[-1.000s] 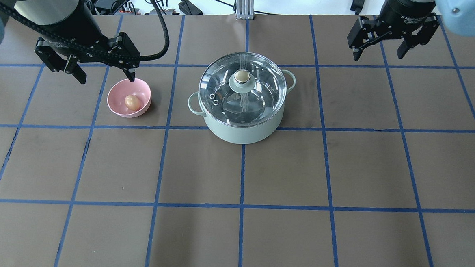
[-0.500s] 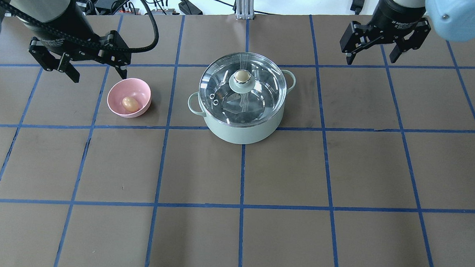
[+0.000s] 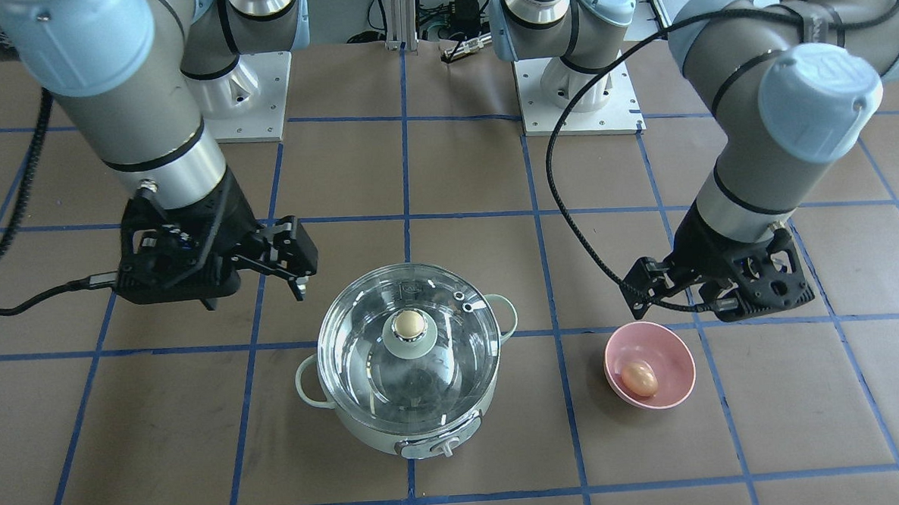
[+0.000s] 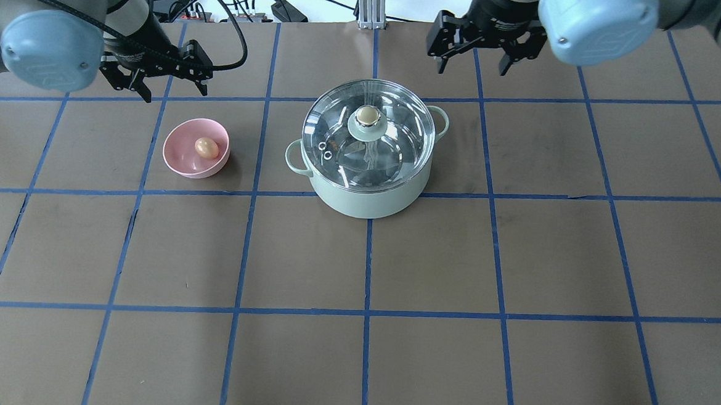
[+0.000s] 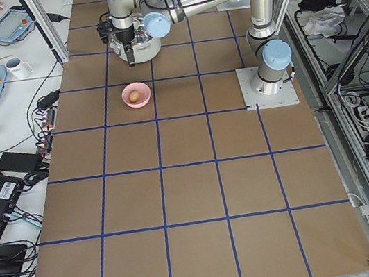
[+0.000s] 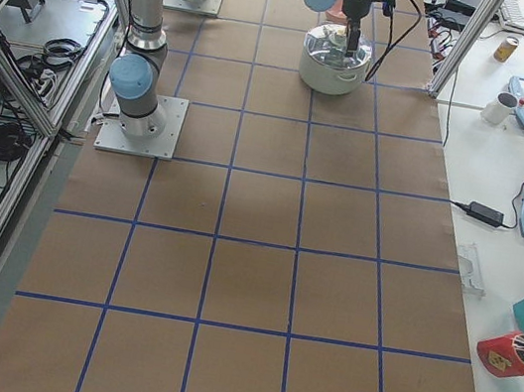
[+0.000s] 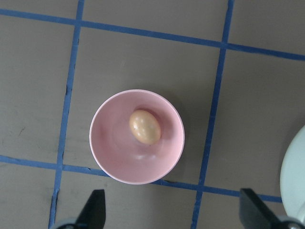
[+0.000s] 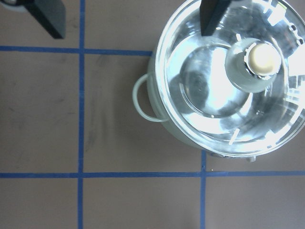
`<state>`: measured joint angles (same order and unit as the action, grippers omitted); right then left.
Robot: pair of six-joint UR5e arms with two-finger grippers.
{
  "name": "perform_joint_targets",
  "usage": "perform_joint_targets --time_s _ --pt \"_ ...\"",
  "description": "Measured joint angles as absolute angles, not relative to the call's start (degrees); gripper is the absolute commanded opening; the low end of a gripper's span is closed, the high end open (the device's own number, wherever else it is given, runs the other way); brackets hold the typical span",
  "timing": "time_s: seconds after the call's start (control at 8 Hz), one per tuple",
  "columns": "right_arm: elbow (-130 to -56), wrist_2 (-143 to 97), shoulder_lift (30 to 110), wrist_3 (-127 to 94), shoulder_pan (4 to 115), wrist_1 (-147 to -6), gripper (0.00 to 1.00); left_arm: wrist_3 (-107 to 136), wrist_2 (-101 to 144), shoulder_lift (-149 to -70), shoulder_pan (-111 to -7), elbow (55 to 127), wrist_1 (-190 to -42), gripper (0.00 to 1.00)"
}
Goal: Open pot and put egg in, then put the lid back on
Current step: 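Move the right gripper over the lid knob while the left approaches the bowl, then grasp the lid knob with the right gripper while the left gripper lowers into the bowl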
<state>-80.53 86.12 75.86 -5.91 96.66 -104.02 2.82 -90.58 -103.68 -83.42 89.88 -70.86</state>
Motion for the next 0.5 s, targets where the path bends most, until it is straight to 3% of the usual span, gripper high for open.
perform_joint_targets --time_s 0.5 --pt "-77.4 86.1 67.6 -17.8 105.5 -107.4 1.00 5.6 -90.2 -110.5 -82.0 90.1 -66.5 1.00"
